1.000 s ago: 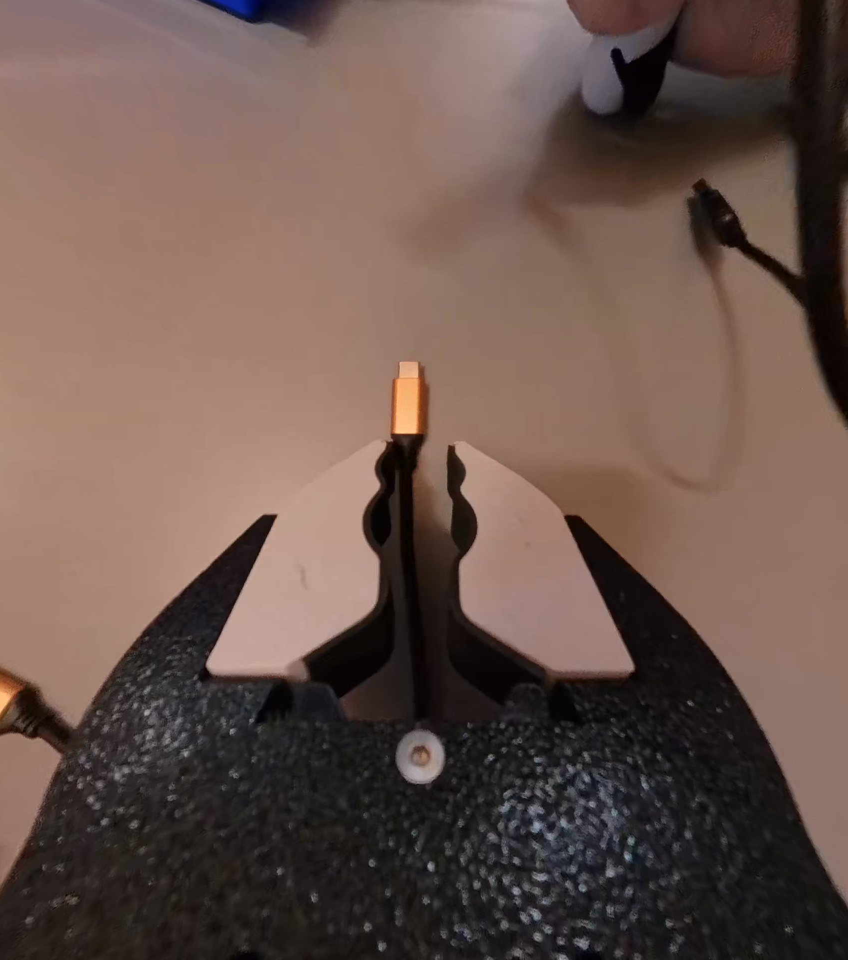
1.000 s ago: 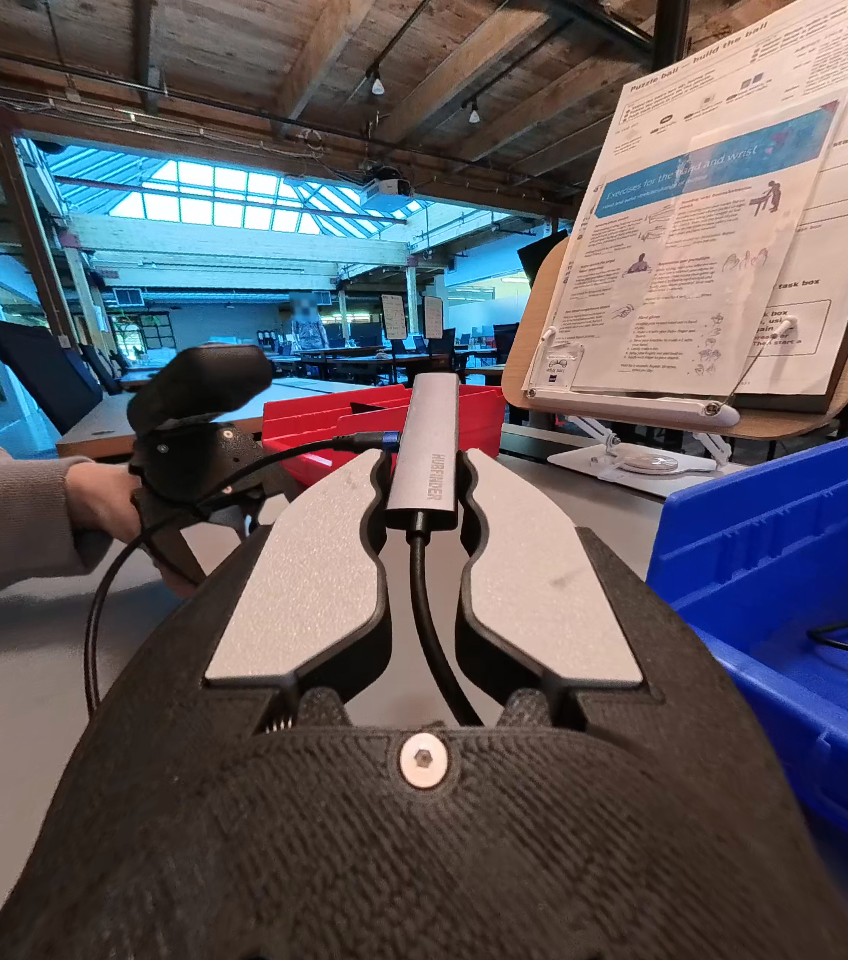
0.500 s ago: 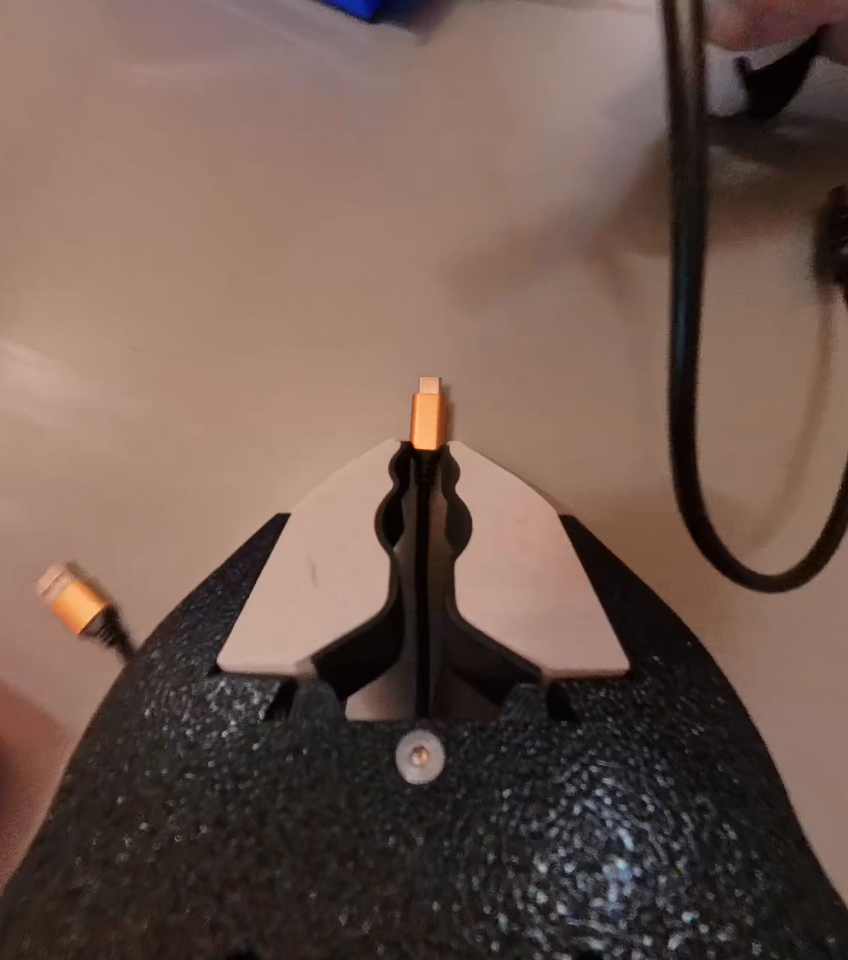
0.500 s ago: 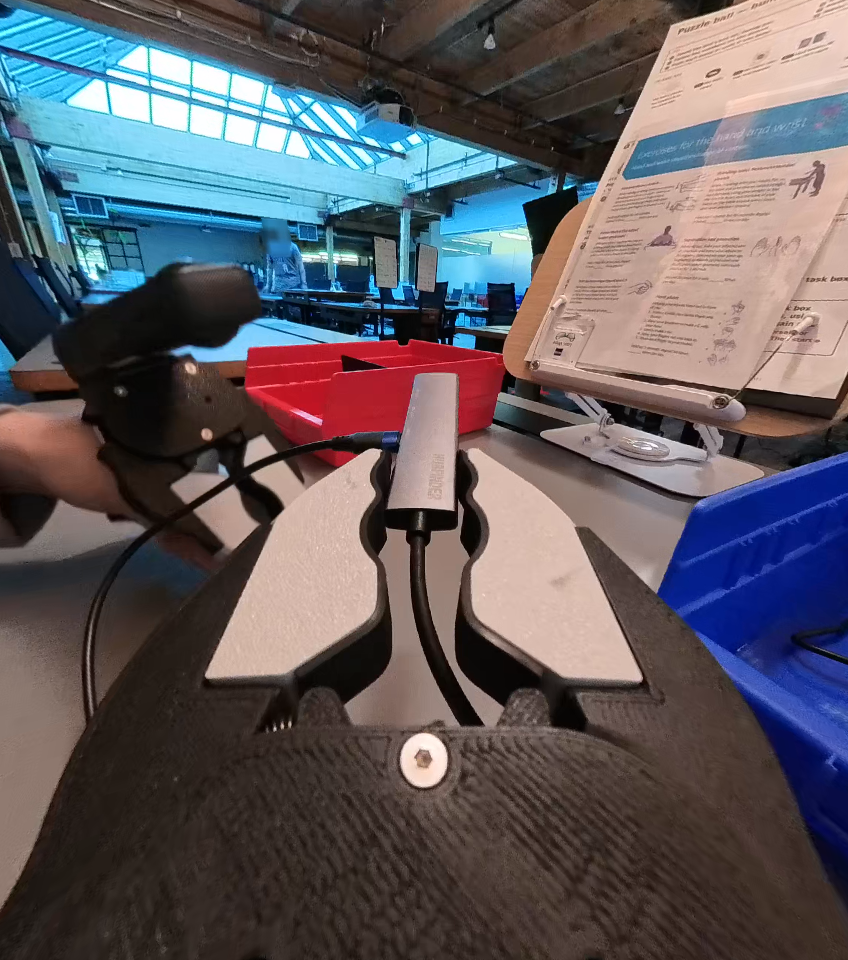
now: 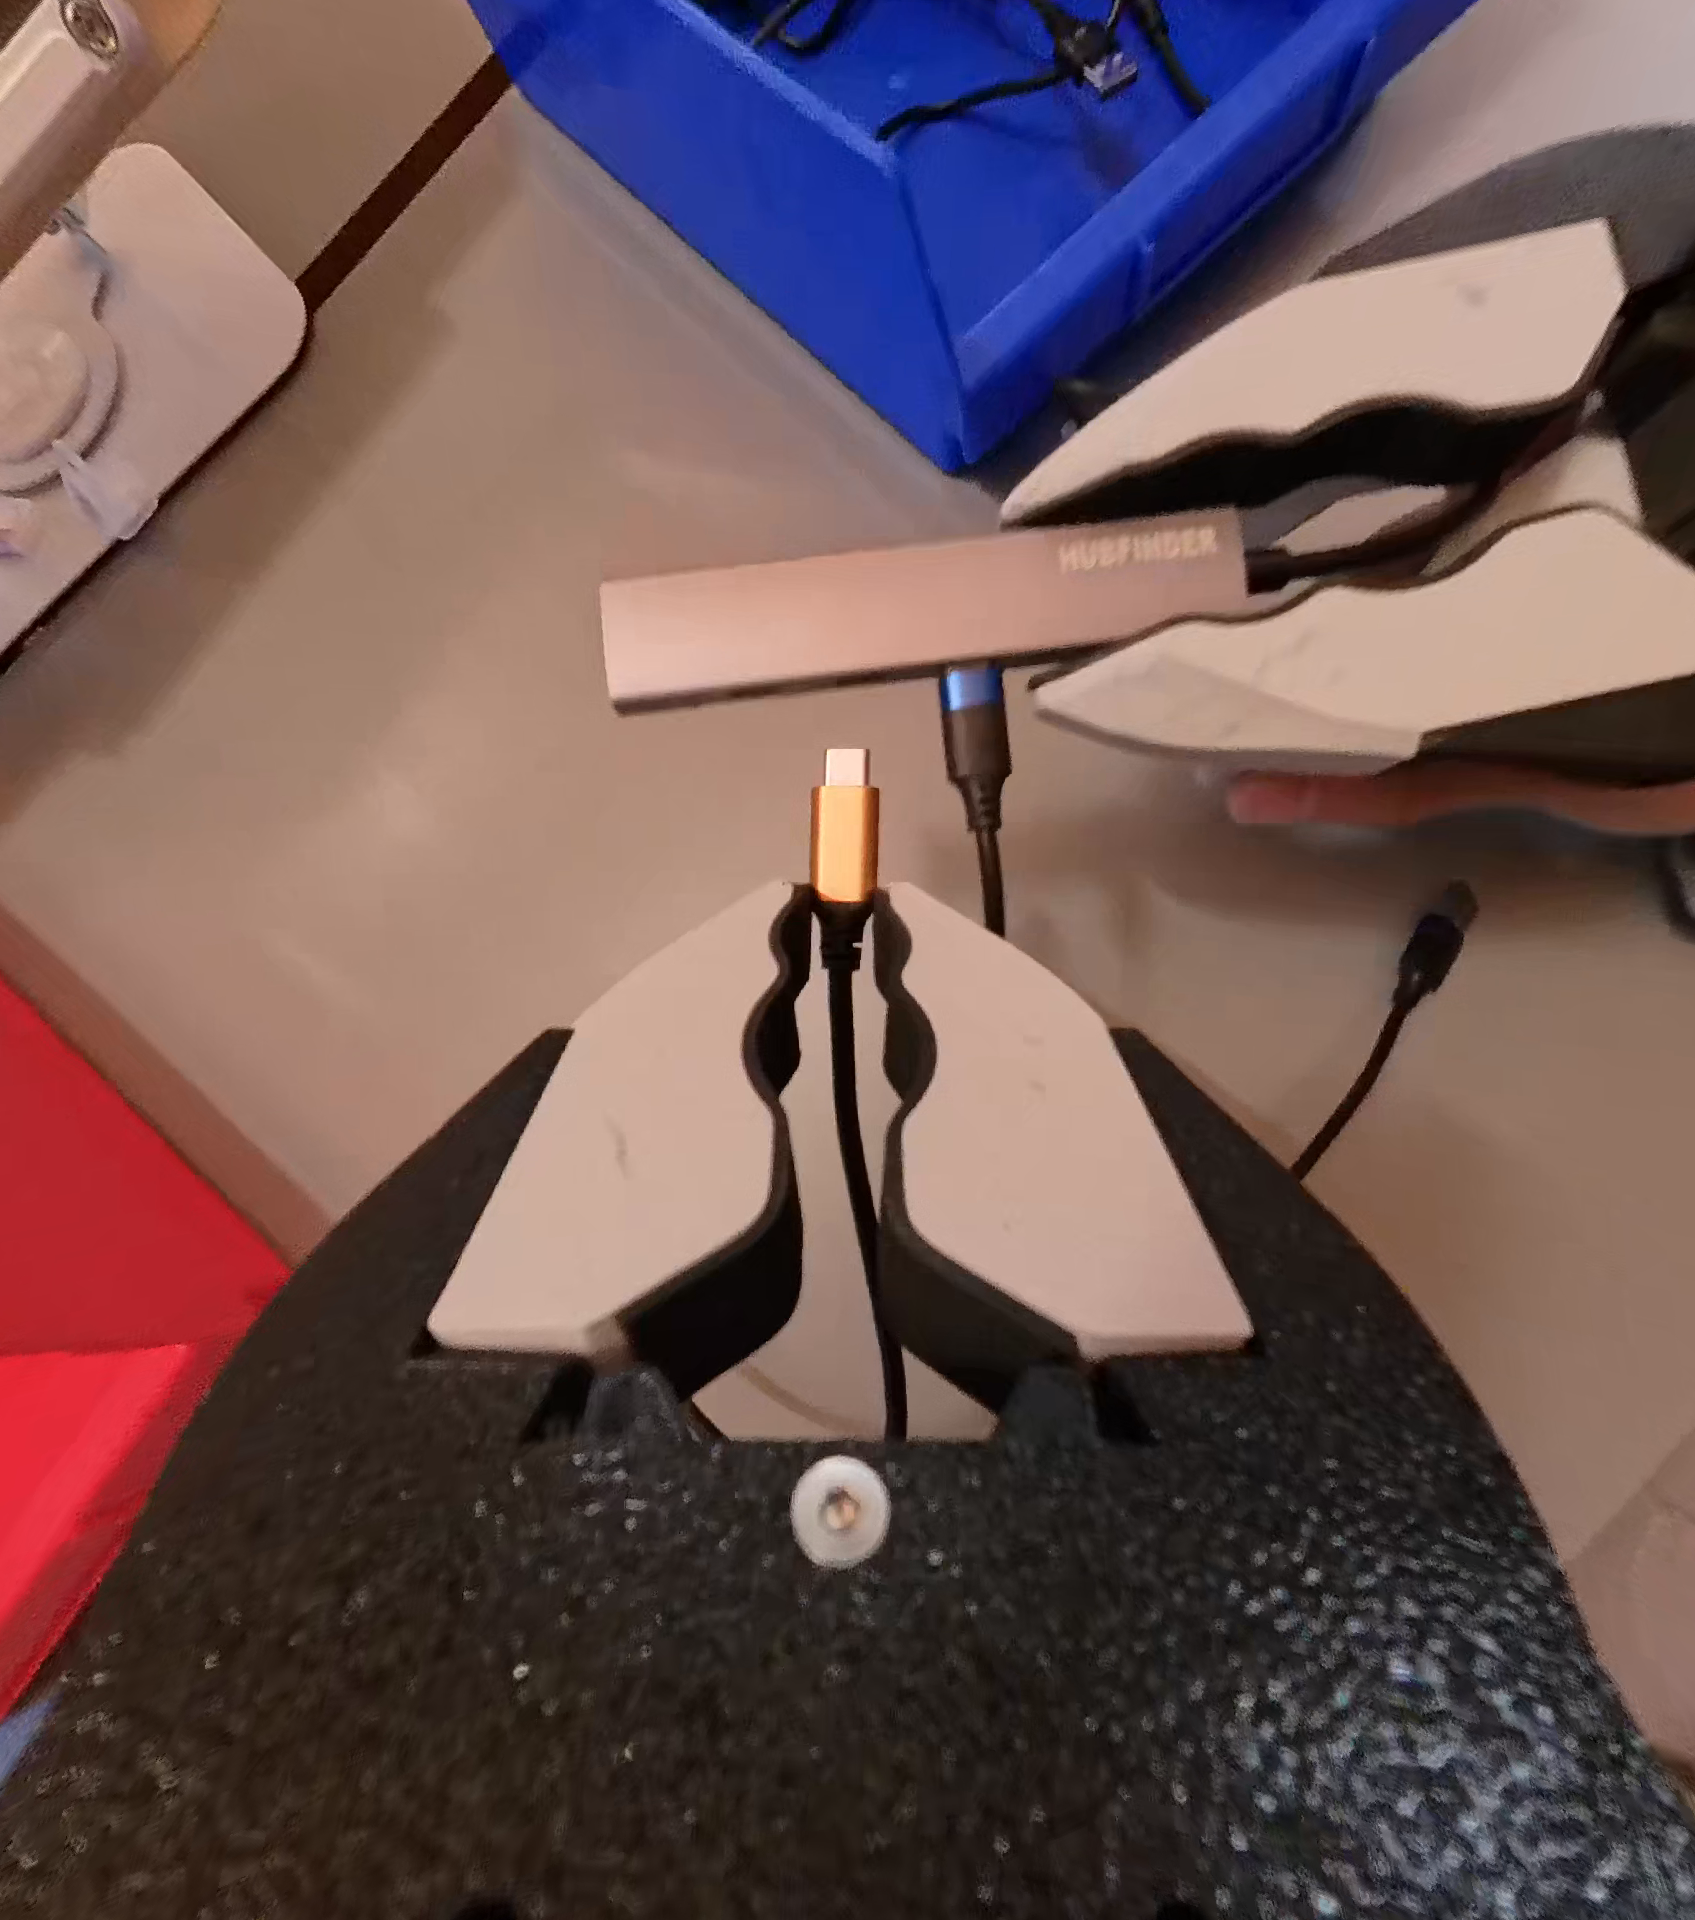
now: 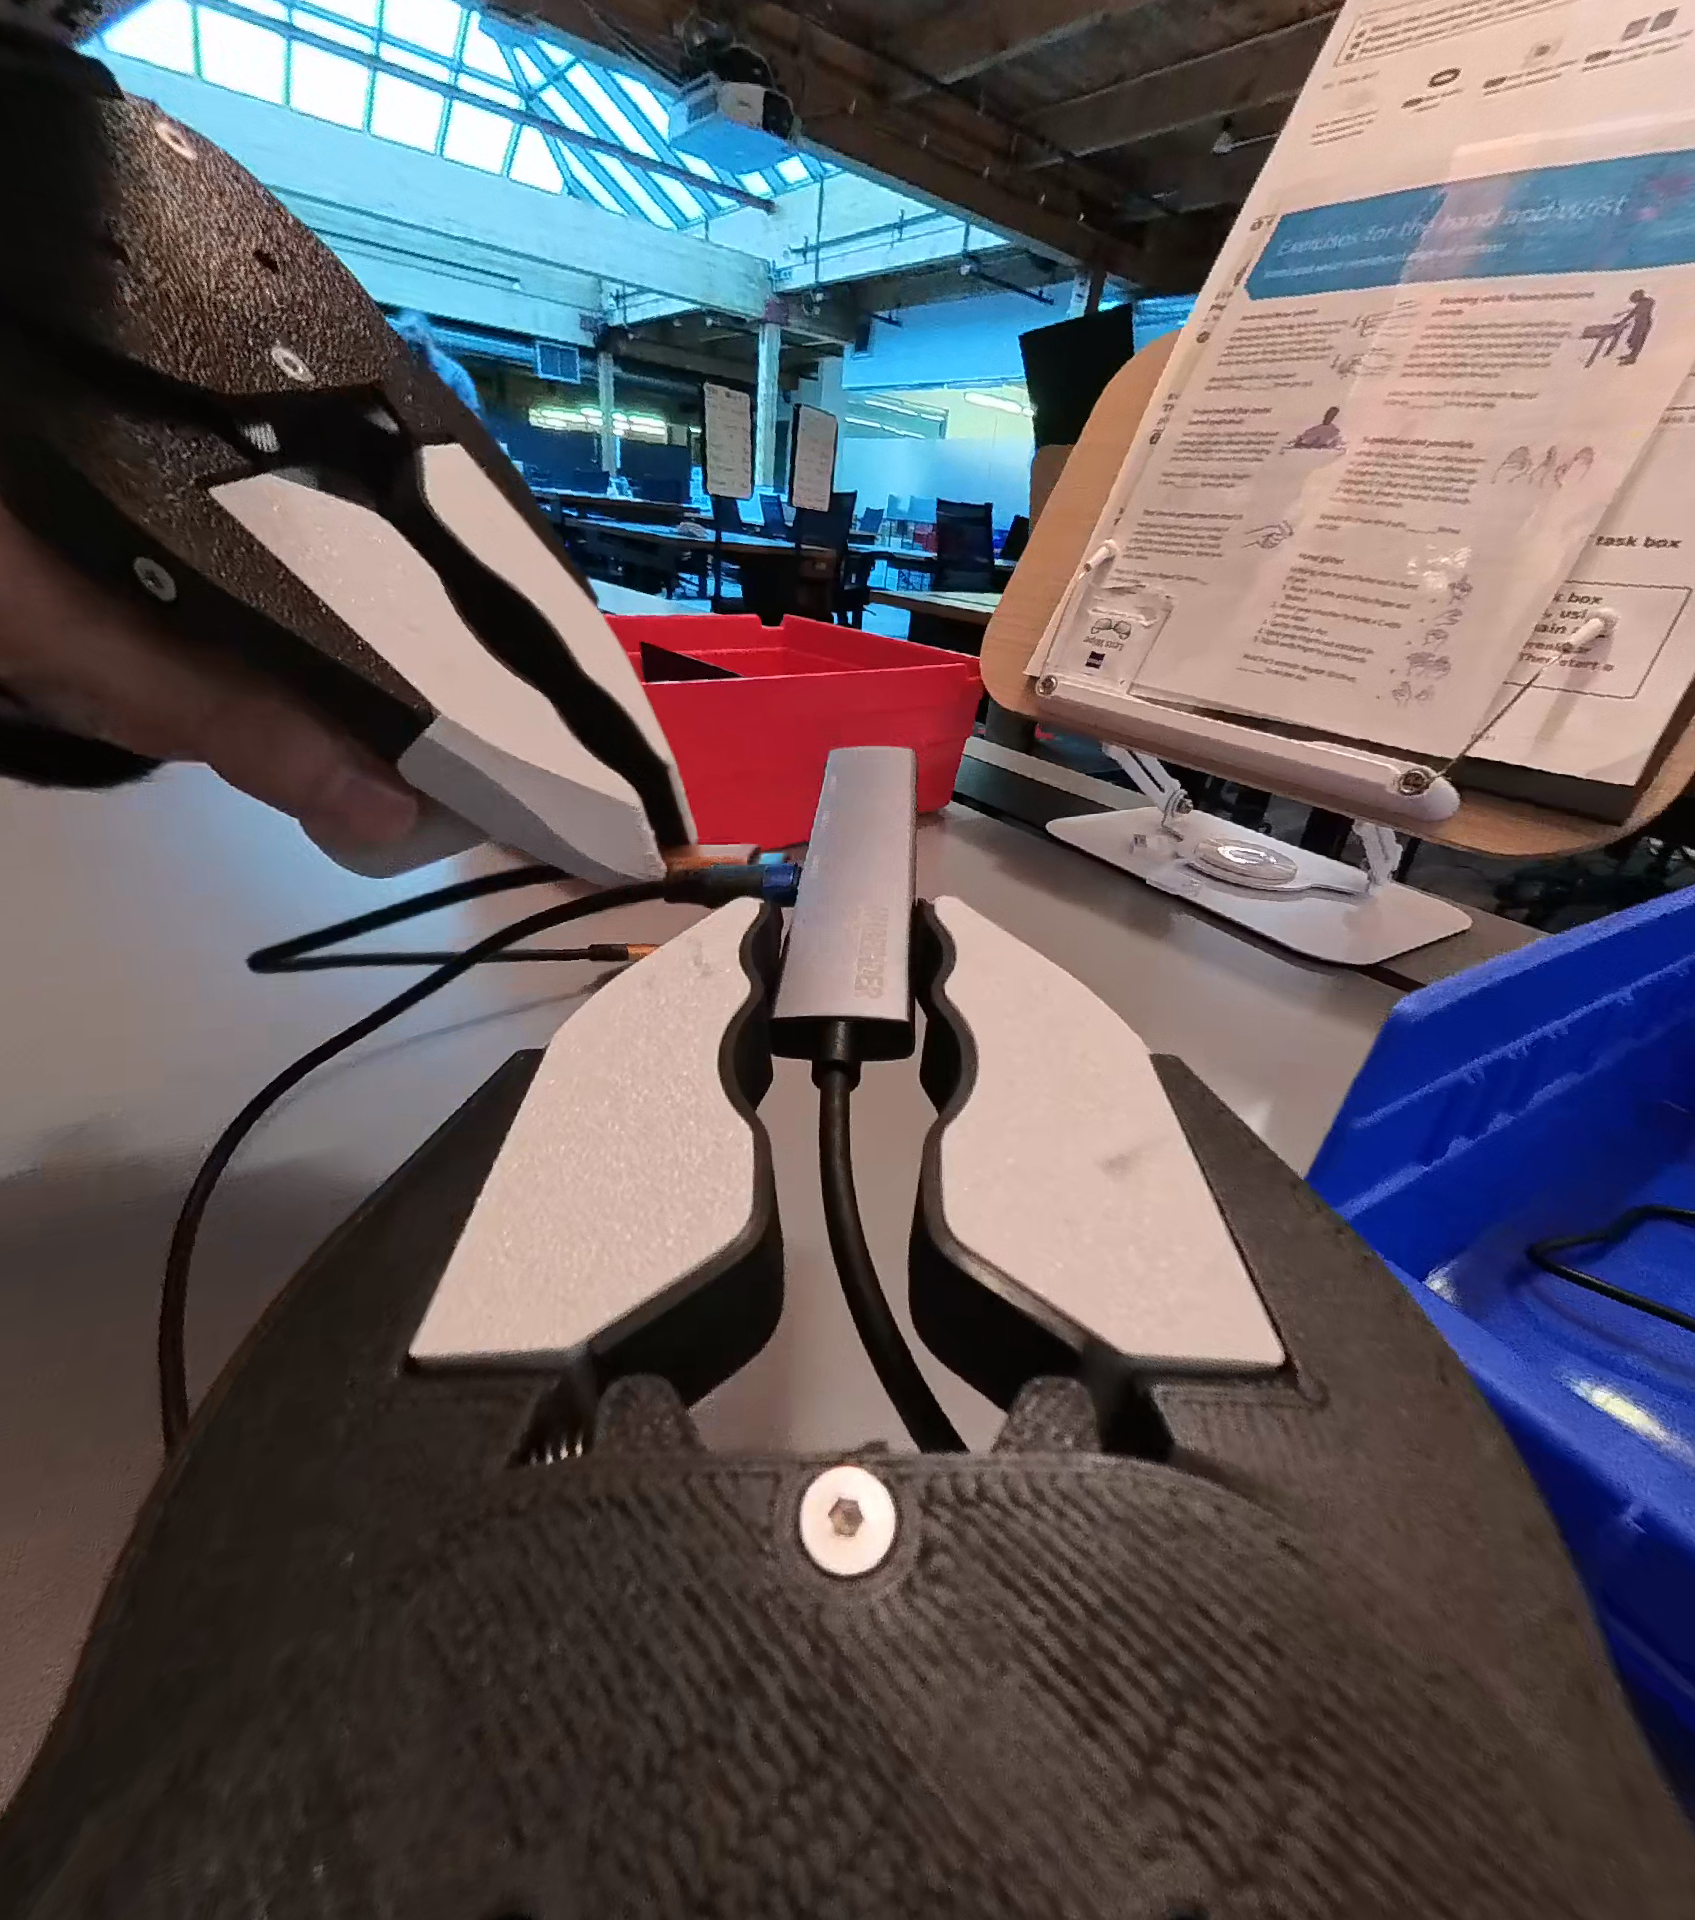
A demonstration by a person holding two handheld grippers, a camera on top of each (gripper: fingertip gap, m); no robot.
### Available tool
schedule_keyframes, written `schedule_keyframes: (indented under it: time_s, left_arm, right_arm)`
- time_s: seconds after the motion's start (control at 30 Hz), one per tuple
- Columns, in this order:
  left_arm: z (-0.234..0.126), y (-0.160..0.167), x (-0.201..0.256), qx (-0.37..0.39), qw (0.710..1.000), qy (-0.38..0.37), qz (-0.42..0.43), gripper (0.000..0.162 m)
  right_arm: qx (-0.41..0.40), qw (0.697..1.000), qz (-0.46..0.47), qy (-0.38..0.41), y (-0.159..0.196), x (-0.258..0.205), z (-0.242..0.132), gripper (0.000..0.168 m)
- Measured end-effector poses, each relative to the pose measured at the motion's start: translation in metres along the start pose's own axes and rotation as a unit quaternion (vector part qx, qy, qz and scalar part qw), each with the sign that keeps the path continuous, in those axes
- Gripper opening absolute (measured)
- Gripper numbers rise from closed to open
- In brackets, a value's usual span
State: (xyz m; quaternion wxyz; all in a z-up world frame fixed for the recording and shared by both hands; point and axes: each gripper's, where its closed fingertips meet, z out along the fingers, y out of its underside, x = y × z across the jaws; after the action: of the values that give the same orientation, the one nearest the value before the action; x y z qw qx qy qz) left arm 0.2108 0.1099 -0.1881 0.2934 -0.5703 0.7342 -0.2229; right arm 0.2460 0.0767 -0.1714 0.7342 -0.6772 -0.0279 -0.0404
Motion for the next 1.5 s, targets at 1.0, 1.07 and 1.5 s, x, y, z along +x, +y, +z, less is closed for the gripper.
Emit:
schedule_keyframes:
  time_s: [1.0,1.07,1.5]
  left_arm:
    - [0.015,0.001,-0.003,0.052,0.997,-0.057,0.03,0.01]
    - [0.012,-0.002,-0.004,0.074,0.996,-0.056,0.02,0.01]
    - [-0.04,0.05,-0.09,0.202,0.965,-0.144,-0.089,0.048]
  right_arm:
    - [-0.037,0.998,-0.058,0.005,0.01,-0.011,0.008,0.026]
    - [-0.035,0.998,-0.055,0.013,0.009,-0.008,0.008,0.026]
    - [0.034,0.998,-0.046,0.013,-0.036,0.0,-0.009,0.025]
